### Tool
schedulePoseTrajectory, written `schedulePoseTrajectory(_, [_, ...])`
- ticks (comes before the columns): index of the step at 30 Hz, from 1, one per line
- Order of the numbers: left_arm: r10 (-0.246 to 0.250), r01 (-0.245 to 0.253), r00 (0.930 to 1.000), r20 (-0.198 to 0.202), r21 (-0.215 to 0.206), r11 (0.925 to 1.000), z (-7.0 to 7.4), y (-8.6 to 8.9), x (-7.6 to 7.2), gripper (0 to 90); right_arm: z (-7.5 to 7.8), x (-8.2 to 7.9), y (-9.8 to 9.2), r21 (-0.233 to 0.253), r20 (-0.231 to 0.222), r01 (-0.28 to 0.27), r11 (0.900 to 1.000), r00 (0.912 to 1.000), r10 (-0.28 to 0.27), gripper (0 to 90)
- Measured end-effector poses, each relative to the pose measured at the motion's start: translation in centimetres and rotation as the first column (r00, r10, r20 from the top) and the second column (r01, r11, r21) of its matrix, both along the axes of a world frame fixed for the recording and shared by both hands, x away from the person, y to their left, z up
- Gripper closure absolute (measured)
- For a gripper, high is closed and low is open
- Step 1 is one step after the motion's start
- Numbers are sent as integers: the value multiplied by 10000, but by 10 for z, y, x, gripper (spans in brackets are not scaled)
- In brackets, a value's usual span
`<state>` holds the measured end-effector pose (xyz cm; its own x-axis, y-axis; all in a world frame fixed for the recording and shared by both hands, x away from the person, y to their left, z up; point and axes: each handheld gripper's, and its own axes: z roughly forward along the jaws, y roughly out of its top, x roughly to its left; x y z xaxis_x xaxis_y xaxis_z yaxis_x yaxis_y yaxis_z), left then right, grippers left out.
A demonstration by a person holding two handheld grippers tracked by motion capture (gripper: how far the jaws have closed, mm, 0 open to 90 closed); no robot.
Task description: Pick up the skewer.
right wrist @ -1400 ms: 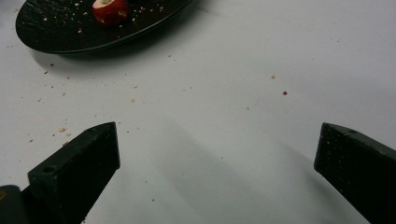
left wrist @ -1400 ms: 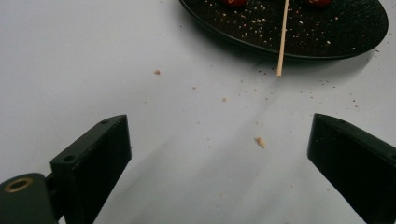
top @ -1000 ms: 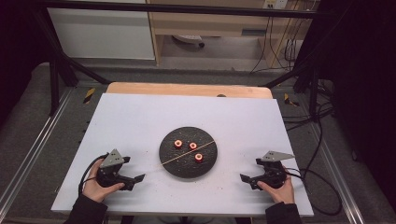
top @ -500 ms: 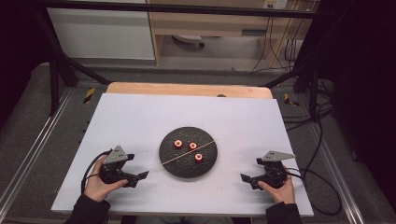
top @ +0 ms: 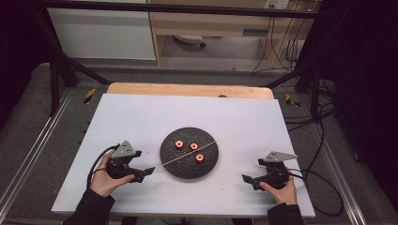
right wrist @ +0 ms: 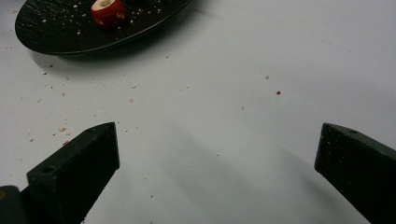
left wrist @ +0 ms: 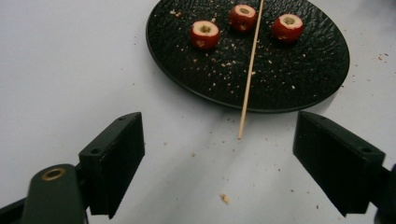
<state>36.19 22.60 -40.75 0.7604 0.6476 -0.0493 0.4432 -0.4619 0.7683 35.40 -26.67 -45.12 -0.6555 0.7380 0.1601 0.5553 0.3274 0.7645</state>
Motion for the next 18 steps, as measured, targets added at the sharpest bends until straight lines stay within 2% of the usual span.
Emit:
schedulePoseTrajectory(8, [-399, 402, 9992, -104, 350, 9986, 10, -18, 7, 230, 0, 0, 0, -57, 4, -15, 10000, 10000, 15, 7])
schedulePoseTrajectory(18, [-907, 940, 9950, -414, 854, 9919, 15, -44, 19, 259, 0, 0, 0, -64, -41, 5, 10000, 10000, -5, 7])
